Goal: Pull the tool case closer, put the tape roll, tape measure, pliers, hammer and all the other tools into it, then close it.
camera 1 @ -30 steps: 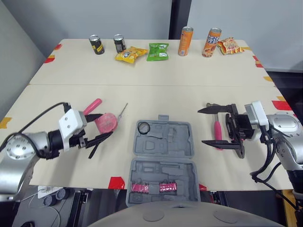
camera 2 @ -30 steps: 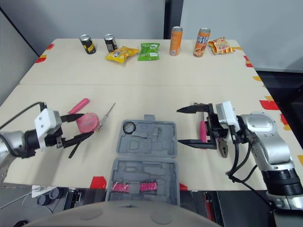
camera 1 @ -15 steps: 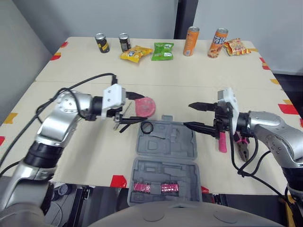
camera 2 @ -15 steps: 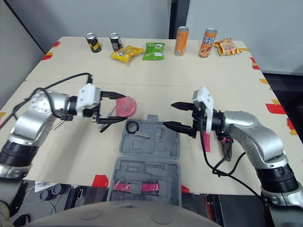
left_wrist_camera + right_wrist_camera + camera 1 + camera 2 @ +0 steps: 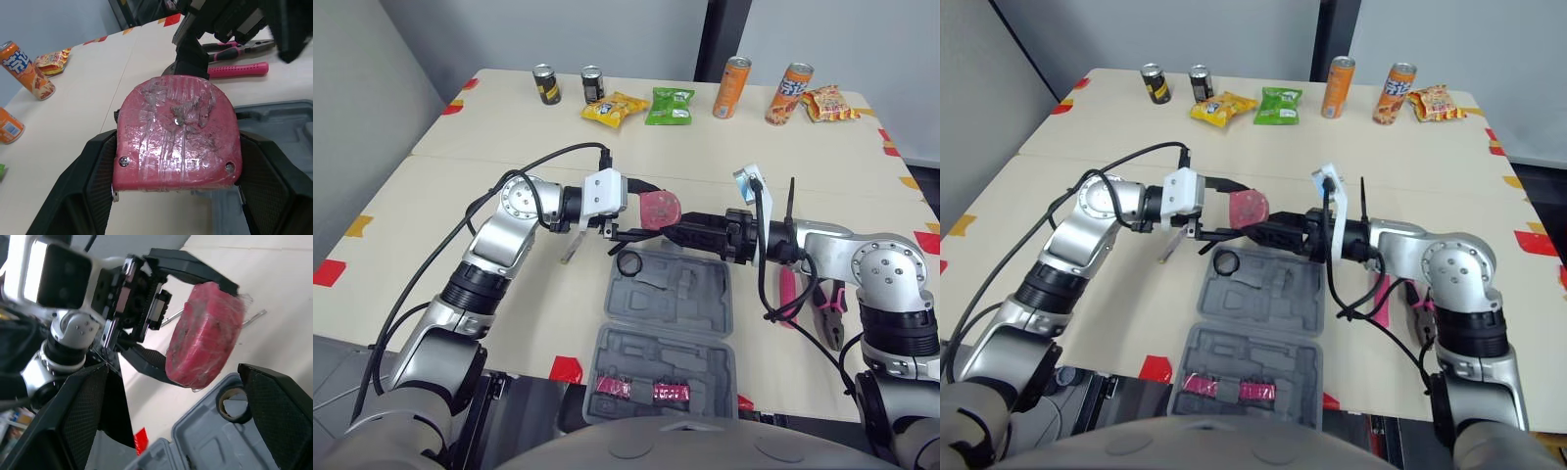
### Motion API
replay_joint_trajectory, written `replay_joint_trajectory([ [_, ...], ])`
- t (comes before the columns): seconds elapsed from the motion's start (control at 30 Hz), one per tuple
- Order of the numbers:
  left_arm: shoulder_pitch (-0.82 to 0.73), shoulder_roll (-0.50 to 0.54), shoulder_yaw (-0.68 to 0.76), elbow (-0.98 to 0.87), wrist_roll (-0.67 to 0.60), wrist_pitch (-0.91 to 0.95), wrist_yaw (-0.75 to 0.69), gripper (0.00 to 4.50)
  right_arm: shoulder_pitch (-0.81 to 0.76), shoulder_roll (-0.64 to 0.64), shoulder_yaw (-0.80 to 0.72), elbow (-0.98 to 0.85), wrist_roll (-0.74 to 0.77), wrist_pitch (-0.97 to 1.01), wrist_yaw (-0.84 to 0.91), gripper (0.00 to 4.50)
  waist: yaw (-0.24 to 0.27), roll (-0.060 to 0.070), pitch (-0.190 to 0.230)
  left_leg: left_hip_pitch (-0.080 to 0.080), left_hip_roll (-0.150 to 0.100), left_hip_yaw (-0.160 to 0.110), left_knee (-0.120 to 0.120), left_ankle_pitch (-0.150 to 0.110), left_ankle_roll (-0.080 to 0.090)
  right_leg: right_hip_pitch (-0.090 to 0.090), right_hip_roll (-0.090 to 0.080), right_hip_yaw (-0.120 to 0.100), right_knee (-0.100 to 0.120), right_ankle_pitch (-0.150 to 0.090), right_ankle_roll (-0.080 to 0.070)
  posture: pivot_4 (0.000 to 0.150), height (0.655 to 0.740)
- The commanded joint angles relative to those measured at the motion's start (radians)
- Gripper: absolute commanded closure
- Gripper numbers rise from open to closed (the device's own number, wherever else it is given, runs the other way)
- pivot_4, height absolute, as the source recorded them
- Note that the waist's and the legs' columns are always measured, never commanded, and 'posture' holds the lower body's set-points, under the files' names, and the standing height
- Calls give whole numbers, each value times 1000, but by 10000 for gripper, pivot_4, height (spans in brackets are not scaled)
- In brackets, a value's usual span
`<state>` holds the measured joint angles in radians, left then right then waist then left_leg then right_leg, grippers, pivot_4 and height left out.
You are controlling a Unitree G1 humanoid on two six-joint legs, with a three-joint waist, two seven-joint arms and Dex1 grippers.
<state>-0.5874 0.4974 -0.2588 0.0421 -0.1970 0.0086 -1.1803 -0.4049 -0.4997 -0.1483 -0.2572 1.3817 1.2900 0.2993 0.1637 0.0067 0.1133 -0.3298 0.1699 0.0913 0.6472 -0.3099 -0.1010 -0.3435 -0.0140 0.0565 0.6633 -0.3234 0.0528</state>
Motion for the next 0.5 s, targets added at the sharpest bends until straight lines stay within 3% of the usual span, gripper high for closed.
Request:
replay_joint_trajectory([
  [0.03,-24,-18,-1,-3,-5,-19,-4,14807,-30,16,-25,19,97,-5,-93,5300,2,0,0,-1,0,0,1,0,0,-1,1,1,2,0,0,1500,7400],
  [0.2,-17,-28,2,-1,-5,-21,-8,14807,-33,13,-7,28,152,-16,-157,21464,12,0,0,-6,0,2,2,0,-1,-2,8,20,0,0,0,1500,7400],
  [0.37,-11,-32,2,-1,-5,-24,-12,14807,-36,8,2,41,188,-26,-192,37862,39,0,0,-6,1,2,2,0,-1,-2,11,24,0,0,1,1500,7400],
  [0.5,0,-36,8,-2,-15,-21,-11,14807,-31,-9,6,42,203,-31,-196,38643,44,0,0,-4,1,0,2,0,-1,-4,12,24,4,0,1,1500,7400],
])
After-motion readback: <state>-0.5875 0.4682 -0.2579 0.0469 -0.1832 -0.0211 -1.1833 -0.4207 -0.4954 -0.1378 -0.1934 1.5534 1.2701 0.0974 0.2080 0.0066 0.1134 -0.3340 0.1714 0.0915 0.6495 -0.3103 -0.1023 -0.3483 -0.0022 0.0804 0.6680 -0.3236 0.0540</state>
